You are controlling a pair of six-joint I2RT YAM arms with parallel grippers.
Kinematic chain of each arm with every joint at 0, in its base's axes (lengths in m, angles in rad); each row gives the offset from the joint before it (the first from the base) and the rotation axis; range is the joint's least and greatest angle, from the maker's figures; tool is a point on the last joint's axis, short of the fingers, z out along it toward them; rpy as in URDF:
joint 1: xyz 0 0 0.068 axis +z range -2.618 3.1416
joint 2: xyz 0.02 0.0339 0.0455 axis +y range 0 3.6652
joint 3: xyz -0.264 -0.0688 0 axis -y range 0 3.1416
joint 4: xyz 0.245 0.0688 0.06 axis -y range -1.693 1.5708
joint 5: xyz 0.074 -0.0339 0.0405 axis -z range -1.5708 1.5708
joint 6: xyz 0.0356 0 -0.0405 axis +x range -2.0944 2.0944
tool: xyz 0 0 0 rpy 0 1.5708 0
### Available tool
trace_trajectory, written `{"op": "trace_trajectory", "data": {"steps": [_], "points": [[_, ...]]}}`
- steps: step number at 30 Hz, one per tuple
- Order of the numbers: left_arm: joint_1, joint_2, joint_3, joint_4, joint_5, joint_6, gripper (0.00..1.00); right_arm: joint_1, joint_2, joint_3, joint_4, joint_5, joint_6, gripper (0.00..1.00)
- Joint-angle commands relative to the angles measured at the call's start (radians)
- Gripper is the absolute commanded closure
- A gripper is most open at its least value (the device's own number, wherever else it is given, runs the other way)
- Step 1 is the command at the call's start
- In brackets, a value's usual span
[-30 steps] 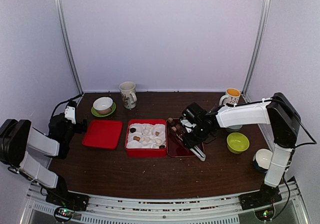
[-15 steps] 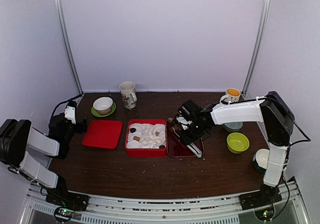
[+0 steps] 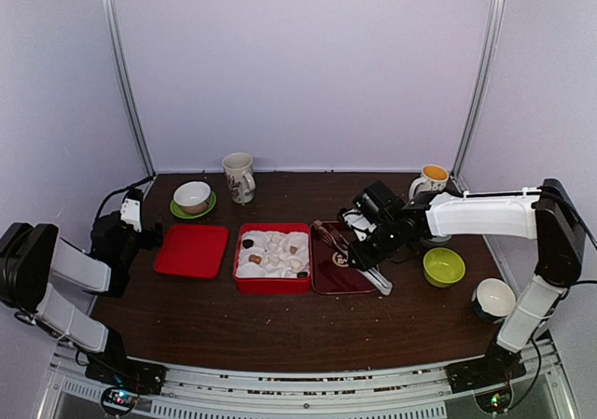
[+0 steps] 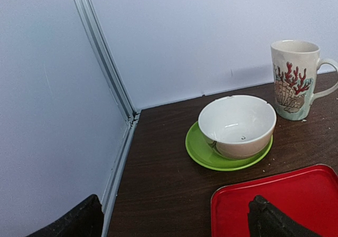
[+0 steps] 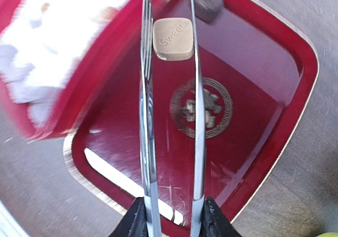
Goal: Pack the chocolate
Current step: Pick up the fake chocolate from the plate, then place the fake chocolate in the empty pocket of the box.
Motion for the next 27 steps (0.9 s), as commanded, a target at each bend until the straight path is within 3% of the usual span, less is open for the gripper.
{"op": "trace_trajectory", "data": {"steps": [1,7,15,27], "points": [[0.008,-0.004,0.014,0.025,-0.004,-0.012,0.02,0.042,-0.128,-0.044,0.052,-0.104,-0.071,0.69],[0.008,-0.005,0.014,0.025,-0.006,-0.012,0.02,0.111,-0.119,0.009,0.03,-0.221,-0.118,0.68],[0.007,-0.006,0.015,0.025,-0.005,-0.012,0.02,0.176,0.025,0.134,-0.001,-0.214,-0.118,0.68],[0.008,-0.006,0.014,0.026,-0.005,-0.012,0.02,0.179,0.082,0.185,0.001,-0.227,-0.106,0.62]]}}
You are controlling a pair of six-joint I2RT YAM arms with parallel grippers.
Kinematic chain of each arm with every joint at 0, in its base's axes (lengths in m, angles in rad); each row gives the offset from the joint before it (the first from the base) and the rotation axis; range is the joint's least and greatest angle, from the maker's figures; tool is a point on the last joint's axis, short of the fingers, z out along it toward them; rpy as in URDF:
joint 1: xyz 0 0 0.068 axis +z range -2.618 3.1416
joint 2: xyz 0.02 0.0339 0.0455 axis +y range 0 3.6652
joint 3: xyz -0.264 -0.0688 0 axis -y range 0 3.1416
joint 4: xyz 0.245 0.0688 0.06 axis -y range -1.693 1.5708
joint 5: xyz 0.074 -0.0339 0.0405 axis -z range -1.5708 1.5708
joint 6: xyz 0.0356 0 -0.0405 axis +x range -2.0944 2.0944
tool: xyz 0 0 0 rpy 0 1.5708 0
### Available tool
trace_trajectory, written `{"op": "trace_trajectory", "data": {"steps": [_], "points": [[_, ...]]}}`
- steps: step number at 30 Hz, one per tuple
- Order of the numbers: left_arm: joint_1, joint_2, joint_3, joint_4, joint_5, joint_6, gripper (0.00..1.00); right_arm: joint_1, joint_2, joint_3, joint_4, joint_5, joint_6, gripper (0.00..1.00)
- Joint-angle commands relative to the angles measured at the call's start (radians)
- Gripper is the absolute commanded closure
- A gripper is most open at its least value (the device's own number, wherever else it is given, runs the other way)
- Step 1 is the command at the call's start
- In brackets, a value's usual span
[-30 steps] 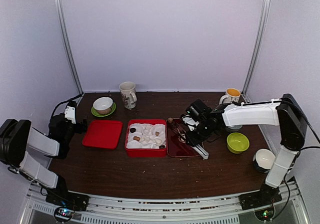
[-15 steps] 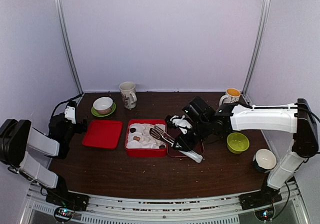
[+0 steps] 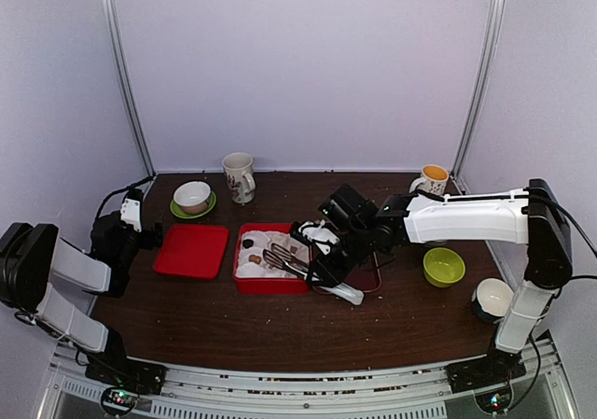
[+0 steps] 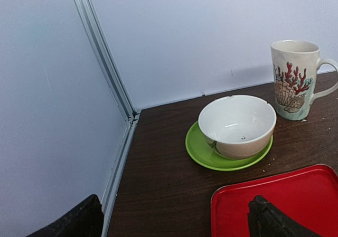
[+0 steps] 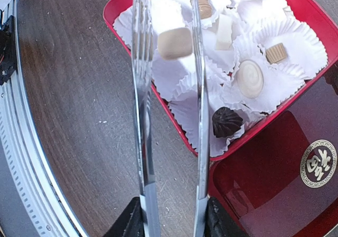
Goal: Pack the chocolate
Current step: Place the fake chocolate in the empty pocket of the box, then place the clamp on the plate.
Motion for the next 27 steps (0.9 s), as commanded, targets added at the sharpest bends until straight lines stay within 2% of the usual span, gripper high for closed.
{"op": "trace_trajectory", "data": {"steps": [1,9,15,22,27], "points": [[0.008,-0.004,0.014,0.026,-0.005,-0.012,0.02,0.002,0.018,0.039,0.008,-0.015,0.003,0.62],[0.008,-0.006,0.014,0.025,-0.006,-0.012,0.02,0.003,0.018,0.043,0.01,-0.001,0.01,0.61],[0.007,-0.005,0.014,0.026,-0.005,-0.012,0.02,-0.012,-0.042,-0.005,0.034,0.11,0.039,0.62],[0.008,-0.005,0.014,0.025,-0.005,-0.012,0.02,-0.092,-0.133,-0.124,0.101,0.241,0.113,0.61],[0.008,-0.004,0.014,0.025,-0.005,-0.012,0.02,-0.134,-0.111,-0.157,0.109,0.307,0.158,0.61]]}}
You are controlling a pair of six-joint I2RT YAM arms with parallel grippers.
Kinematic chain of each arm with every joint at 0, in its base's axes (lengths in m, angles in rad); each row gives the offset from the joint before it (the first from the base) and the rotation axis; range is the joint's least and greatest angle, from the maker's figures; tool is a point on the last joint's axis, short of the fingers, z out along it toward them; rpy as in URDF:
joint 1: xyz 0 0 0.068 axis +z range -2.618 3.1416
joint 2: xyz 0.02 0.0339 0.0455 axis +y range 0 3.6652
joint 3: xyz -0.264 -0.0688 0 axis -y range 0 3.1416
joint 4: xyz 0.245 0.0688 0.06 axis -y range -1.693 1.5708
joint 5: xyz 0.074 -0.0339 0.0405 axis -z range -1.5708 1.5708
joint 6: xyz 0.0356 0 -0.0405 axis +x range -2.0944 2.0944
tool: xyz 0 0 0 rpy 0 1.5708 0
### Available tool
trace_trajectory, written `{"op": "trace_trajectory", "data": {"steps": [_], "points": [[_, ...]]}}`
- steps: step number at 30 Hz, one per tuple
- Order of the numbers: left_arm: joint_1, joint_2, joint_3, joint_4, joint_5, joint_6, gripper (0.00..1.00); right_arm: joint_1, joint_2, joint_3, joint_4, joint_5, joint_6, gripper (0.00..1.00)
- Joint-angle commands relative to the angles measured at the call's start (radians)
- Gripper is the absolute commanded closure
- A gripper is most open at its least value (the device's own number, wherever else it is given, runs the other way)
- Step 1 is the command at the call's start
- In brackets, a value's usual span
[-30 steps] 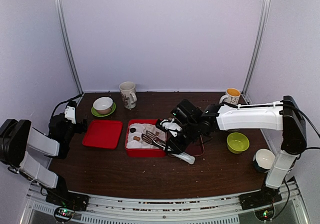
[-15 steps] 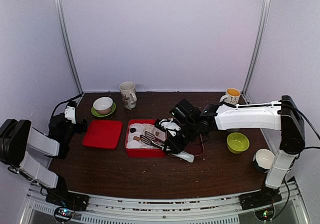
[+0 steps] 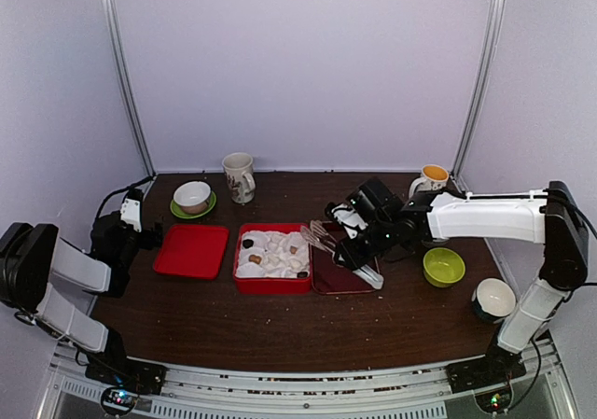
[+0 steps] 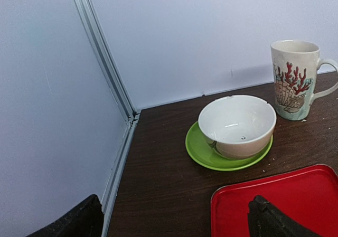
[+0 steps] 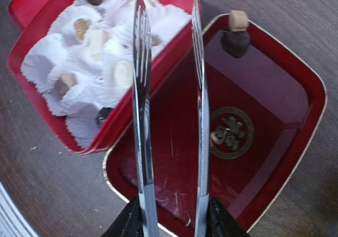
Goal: Pack the chocolate
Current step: Place the clamp on the plate.
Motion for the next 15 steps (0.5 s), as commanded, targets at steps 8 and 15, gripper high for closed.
{"op": "trace_trajectory", "data": {"steps": [8,15], "points": [[0.008,-0.006,0.014,0.026,-0.005,-0.011,0.02,-0.03,0.079,-0.101,0.188,0.167,0.149,0.61],[0.008,-0.005,0.014,0.025,-0.005,-0.012,0.02,-0.033,0.139,-0.087,0.223,0.209,0.19,0.59]]}}
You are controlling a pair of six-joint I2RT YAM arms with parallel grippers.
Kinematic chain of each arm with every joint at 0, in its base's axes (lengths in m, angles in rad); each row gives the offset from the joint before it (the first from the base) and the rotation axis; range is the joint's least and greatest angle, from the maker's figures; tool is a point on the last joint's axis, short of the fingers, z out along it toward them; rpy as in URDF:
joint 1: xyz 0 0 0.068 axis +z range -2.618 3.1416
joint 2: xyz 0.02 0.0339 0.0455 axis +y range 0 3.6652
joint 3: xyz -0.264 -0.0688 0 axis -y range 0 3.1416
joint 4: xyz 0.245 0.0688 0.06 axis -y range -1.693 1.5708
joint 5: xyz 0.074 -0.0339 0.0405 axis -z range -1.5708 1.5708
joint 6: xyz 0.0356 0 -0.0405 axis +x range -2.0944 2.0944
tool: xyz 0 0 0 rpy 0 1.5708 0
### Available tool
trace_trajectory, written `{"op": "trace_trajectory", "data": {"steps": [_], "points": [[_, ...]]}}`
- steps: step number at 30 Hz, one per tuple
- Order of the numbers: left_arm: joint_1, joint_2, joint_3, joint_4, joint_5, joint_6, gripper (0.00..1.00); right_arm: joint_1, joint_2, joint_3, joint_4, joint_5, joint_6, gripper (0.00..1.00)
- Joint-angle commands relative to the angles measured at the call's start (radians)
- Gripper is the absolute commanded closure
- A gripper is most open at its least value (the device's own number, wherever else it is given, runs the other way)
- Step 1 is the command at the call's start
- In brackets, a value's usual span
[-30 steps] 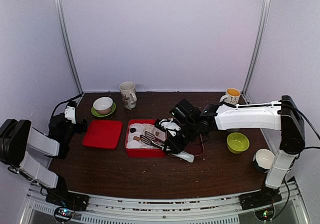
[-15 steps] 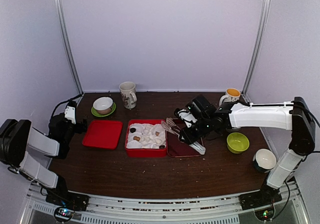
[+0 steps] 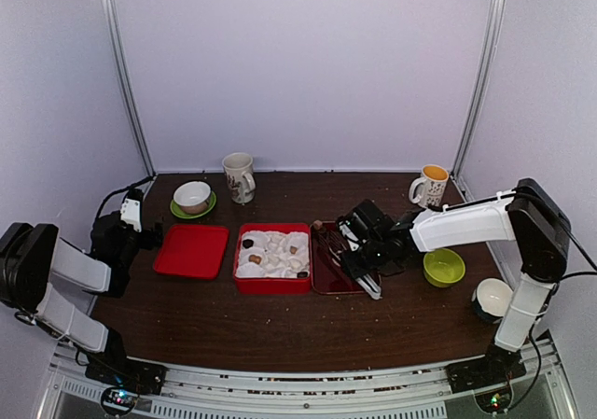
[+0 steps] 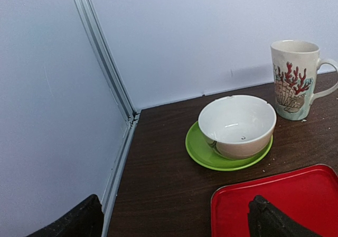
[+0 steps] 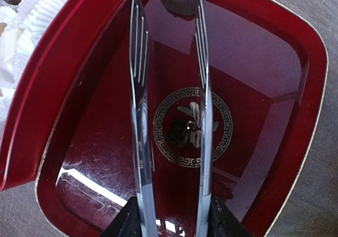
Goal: Pack the chocolate
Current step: Place the clamp on the plate, then pick up the clamp from the plate.
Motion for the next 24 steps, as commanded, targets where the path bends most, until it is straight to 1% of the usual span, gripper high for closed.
{"op": "trace_trajectory", "data": {"steps": [1,3,6,12,16,19,24], "points": [[0.008,-0.005,0.014,0.026,-0.005,-0.012,0.02,-0.003,0.025,0.01,0.072,0.064,0.044,0.58],[0.007,-0.005,0.014,0.026,-0.005,-0.012,0.02,-0.003,0.033,0.003,0.081,0.062,0.045,0.56],[0.007,-0.004,0.014,0.025,-0.005,-0.012,0.02,-0.003,0.034,-0.009,0.09,0.06,0.046,0.47],[0.008,-0.005,0.014,0.025,-0.006,-0.012,0.02,-0.003,-0.013,-0.072,0.134,0.078,0.043,0.3],[0.007,-0.004,0.014,0.026,-0.005,-0.012,0.02,-0.002,-0.037,-0.132,0.189,0.08,0.044,0.25],[0.007,-0.005,0.014,0.026,-0.005,-0.012,0.02,0.003,-0.052,-0.183,0.246,0.061,0.045,0.27],[0.007,-0.004,0.014,0.026,-0.004,-0.012,0.02,0.012,-0.052,-0.234,0.329,0.039,0.038,0.38]]}}
